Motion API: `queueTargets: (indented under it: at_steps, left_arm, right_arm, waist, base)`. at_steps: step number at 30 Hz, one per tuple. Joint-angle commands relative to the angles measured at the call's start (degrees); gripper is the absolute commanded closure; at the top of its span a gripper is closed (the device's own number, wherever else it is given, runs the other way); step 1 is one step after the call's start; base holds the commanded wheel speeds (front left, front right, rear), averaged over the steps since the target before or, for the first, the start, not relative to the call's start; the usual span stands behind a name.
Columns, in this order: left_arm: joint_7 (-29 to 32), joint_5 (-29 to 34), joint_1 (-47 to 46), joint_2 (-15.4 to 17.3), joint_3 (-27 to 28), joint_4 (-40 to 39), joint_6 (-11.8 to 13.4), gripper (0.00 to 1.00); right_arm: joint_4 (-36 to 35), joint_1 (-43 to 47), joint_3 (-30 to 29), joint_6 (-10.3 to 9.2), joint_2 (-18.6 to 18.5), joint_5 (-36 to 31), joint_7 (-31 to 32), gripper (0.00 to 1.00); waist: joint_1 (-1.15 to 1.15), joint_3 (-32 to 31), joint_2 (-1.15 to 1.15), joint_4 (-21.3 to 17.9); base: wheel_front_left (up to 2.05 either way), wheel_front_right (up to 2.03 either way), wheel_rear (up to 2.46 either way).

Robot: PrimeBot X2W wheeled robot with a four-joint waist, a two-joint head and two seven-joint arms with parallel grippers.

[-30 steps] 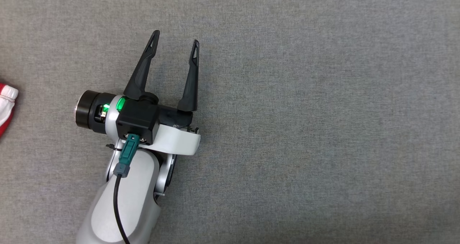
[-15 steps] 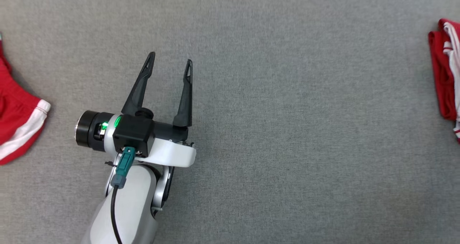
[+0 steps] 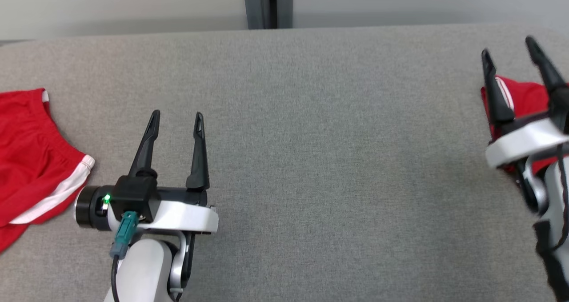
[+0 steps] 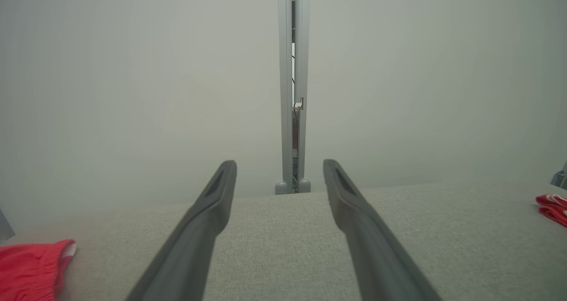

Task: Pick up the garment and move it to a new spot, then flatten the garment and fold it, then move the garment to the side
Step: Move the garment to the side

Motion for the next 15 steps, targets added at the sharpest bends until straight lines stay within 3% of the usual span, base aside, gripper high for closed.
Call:
queueTargets:
  at_steps: [1,8,15]
  left_arm:
    - [-0.1,-0.5,1.0,0.2,0.6,0.0,-0.1,0.0]
    - [-0.1,-0.4,5.6,0.2,2.6,0.7,0.2,0.0]
    - [-0.1,-1.0,9.9,0.2,1.0,2.1,0.7,0.0]
  right_arm:
    - [-1.5,2.2,-0.7,-0.01,0.7,0.6,-0.1,0.0]
    - [-10.0,11.8,-4.7,-0.03,7.9,0.6,-0.1,0.0]
    - [-11.5,20.1,-6.5,-0.01,11.9,0.1,-0.1,0.0]
  waist:
    - [0.0,-2.0,0.0,-0.2]
    - [0.0,-5.8,0.0,-0.6]
    - [0.0,-8.9,0.0,-0.1]
  base:
    - [0.0,0.0,0.0]
    - [0.0,0.0,0.0]
    - [0.0,0.0,0.0]
